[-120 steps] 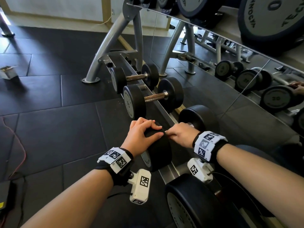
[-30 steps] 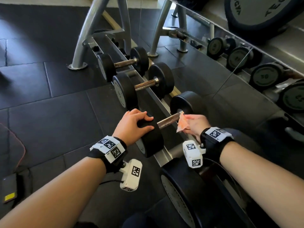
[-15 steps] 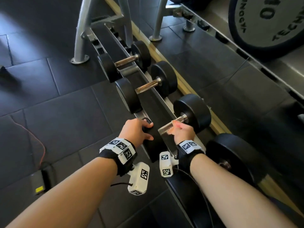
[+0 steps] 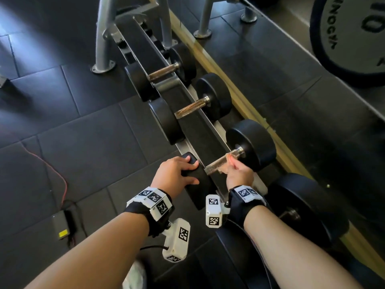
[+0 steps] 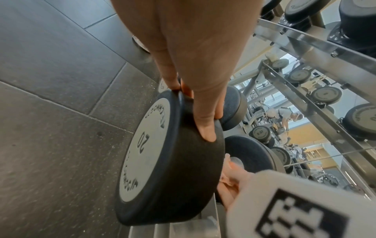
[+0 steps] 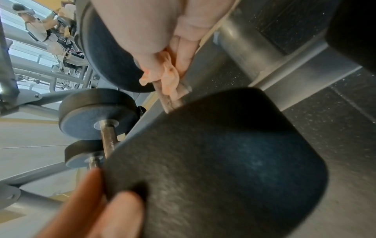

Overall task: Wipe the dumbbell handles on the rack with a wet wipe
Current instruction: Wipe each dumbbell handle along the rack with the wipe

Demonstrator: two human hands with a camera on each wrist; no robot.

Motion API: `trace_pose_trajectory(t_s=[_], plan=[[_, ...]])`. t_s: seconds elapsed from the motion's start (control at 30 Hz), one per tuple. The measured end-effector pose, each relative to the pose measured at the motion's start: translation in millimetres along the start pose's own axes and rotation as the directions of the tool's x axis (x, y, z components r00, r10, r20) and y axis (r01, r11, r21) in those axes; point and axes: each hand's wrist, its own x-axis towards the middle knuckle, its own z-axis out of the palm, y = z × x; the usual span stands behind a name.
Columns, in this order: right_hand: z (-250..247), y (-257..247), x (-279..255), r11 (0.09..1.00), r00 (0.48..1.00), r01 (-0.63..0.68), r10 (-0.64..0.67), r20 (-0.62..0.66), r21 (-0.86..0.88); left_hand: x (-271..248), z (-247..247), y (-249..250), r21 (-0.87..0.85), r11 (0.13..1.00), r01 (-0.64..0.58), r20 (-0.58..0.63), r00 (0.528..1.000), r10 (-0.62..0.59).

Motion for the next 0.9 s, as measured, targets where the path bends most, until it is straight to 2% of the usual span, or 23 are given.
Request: trace_pose_trajectory(t_s=[0.13,0.2,0.27,0.33,0.4,0.43,0.5,0.6,0.7,0.77,0.83,0.9], plan=[[7,23,-16,0.986,0.989,0.099,-0.083,0.123,-0.131,4,-3,-8,0.096,0.993,-0.07,0.041,0.997,0.066],[6,27,-22,0.974,0.964,0.113,-0.06,0.258,-0.194,9,-9,-8,0.145,0.985,-0.095,0.077,0.993,0.085],[3,25,-23,0.969,0.949,0.123,-0.051,0.311,-0.216,12,-14,-9,0.19,0.975,-0.119,0.123,0.988,0.097],[-3,15,-19,0.995,0.977,0.063,-0.046,0.209,-0.076,14,-19,-10,0.201,0.967,-0.154,0.158,0.98,0.123],[-7,3,-8,0.997,1.0,-0.015,0.014,0.007,0.073,18,-25,-10,0.197,0.964,-0.179,0.201,0.97,0.139],[-8,-2,-1,0.995,0.997,-0.03,0.037,-0.074,0.09,21,-28,-11,0.191,0.964,-0.186,0.221,0.965,0.143],[-3,-11,8,0.994,0.986,-0.054,0.068,-0.154,0.099,26,-31,-12,0.176,0.963,-0.203,0.251,0.955,0.156],[15,-12,9,0.99,0.978,-0.104,0.12,-0.17,0.097,30,-31,-14,0.184,0.953,-0.239,0.282,0.942,0.181],[22,2,-8,0.998,0.995,-0.061,0.058,-0.086,-0.029,33,-30,-16,0.185,0.954,-0.237,0.292,0.94,0.176],[21,6,-22,0.995,0.998,-0.008,0.013,0.055,-0.104,35,-31,-15,0.183,0.956,-0.227,0.302,0.939,0.165],[13,5,-26,0.981,0.979,0.056,-0.018,0.203,-0.184,35,-32,-14,0.181,0.955,-0.233,0.303,0.937,0.171],[1,-3,-20,0.989,0.975,0.037,-0.004,0.222,-0.145,34,-33,-13,0.18,0.954,-0.24,0.298,0.937,0.18]])
